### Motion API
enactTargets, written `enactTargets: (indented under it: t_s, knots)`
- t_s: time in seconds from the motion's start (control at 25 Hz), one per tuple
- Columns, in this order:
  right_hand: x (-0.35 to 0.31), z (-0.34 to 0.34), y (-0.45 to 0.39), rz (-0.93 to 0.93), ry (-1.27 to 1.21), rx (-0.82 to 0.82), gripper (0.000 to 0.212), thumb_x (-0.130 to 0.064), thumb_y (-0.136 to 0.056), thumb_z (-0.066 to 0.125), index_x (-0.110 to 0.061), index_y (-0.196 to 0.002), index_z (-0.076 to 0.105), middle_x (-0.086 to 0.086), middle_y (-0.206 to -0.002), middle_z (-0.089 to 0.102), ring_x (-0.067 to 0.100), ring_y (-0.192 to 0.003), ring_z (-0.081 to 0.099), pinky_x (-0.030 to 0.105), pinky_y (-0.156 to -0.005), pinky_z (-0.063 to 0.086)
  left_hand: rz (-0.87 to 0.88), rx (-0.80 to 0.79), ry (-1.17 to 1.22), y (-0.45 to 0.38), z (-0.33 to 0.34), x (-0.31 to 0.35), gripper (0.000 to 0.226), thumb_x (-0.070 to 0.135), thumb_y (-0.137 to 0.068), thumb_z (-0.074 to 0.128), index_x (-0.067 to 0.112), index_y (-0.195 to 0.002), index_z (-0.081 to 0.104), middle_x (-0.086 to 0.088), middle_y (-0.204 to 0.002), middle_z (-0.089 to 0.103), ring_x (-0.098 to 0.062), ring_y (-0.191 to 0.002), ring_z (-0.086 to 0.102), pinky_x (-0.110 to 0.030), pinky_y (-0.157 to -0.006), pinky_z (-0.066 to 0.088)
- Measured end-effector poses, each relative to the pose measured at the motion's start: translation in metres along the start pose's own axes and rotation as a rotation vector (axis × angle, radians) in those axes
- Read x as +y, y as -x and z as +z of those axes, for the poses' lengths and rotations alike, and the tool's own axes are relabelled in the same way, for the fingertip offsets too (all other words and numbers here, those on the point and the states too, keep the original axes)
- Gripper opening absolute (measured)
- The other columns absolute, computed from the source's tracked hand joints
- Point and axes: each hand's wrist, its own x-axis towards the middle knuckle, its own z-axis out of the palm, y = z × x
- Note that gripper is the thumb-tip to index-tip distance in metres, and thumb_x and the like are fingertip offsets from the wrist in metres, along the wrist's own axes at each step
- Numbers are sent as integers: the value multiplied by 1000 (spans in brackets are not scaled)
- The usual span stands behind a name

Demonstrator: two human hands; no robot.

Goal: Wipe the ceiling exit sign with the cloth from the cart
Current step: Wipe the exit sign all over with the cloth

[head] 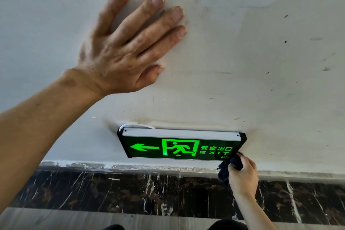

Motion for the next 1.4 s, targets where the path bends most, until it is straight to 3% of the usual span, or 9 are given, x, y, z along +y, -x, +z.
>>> enactTargets:
  t_s: [0.12,0.2,0.36,0.48,0.56,0.64,0.72,1.12,1.4]
  knots:
    - [15,11,0,403,-227,-65,31,-1,-79,59,-10,-108,63,10,-88,63,30,-85,59,37,-69,47,-9,-8,6,-1,-1,1,65,42,-92,43,10,-149,40,-9,-150,40,-34,-137,38,-53,-113,20]
    - [15,15,7,654,-511,-82,28,4,-80,60,-9,-105,60,13,-88,60,33,-89,56,39,-69,46,-10,-18,1,0,-1,1,65,42,-92,42,11,-149,39,-8,-151,39,-33,-138,38,-53,-113,21]
    - [9,24,16,764,-873,-144,37,3,-84,59,-16,-116,58,15,-101,61,27,-87,59,43,-87,45,-7,-24,3,0,-2,1,65,42,-92,42,11,-149,40,-8,-150,41,-33,-137,39,-53,-113,20]
    - [17,44,11,791,-1265,-226,36,-28,-81,71,-20,-115,63,15,-114,61,31,-107,59,46,-98,45,-5,-19,2,0,-2,0,64,41,-92,42,11,-148,41,-8,-150,42,-33,-137,40,-53,-113,20]
    - [9,46,12,838,-1323,-279,33,-38,-74,75,-26,-104,66,11,-112,63,30,-109,59,47,-98,46,-5,-20,10,-1,-1,-1,63,40,-92,43,12,-148,41,-7,-150,41,-32,-136,40,-53,-113,19]
    - [-12,32,24,661,-1162,-159,28,-7,-84,64,-21,-108,59,7,-103,62,24,-95,60,41,-82,49,-7,-24,13,-1,-1,-1,62,40,-93,43,12,-148,41,-7,-150,39,-32,-136,39,-53,-113,19]
    - [-17,34,27,648,-1096,-187,40,6,-84,57,-21,-113,56,6,-100,62,21,-89,59,38,-72,48,-5,-29,23,-1,-1,-1,62,40,-93,43,12,-149,40,-7,-151,38,-32,-137,39,-54,-112,19]
    - [-43,73,68,705,-1096,-316,40,12,-83,54,-14,-112,58,14,-105,62,26,-90,59,36,-69,48,-4,-35,58,-4,-6,-1,60,37,-91,45,11,-146,45,-8,-148,47,-32,-134,45,-56,-107,29]
    - [-60,95,87,722,-1105,-329,53,15,-81,54,-12,-127,50,16,-109,60,29,-95,58,33,-72,47,-11,-28,58,-4,-5,-1,69,40,-84,56,12,-146,44,-7,-148,48,-31,-134,44,-56,-107,29]
